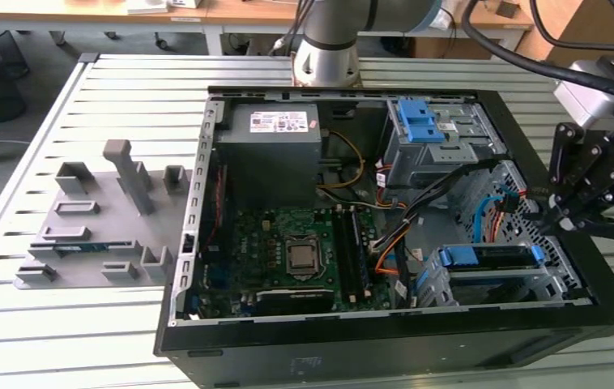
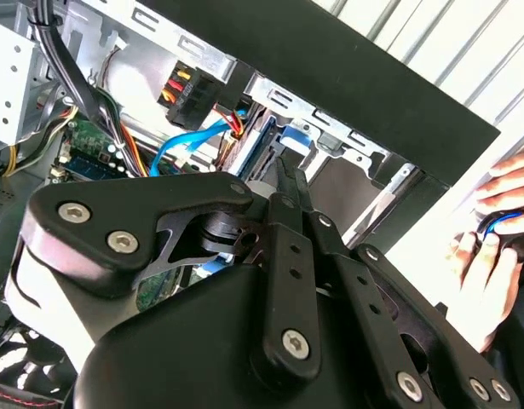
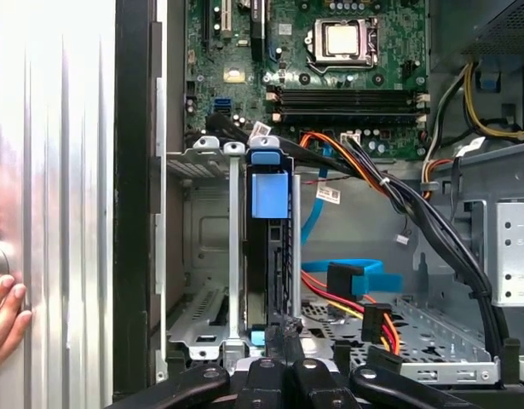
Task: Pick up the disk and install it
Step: 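Insert the first disk wire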
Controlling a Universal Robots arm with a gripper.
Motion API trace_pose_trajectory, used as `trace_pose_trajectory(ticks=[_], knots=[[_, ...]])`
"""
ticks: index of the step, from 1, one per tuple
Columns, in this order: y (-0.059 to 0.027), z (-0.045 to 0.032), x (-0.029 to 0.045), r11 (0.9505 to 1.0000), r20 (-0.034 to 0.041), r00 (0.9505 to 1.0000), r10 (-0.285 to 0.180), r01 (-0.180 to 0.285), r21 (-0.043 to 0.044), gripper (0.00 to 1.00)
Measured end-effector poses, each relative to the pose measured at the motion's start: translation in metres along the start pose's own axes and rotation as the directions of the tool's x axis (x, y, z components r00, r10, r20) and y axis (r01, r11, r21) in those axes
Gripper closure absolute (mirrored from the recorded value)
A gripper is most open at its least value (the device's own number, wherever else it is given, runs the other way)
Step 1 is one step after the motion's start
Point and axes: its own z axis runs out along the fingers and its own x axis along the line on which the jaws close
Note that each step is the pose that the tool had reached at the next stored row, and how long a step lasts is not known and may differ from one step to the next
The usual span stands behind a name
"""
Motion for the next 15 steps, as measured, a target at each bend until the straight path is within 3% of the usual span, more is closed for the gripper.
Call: trace_pose_trajectory(ticks=[15], knots=[[-0.0020,-0.0030,-0.0149,1.0000,-0.0022,1.0000,0.000,0.000,0.0001,0.89]])
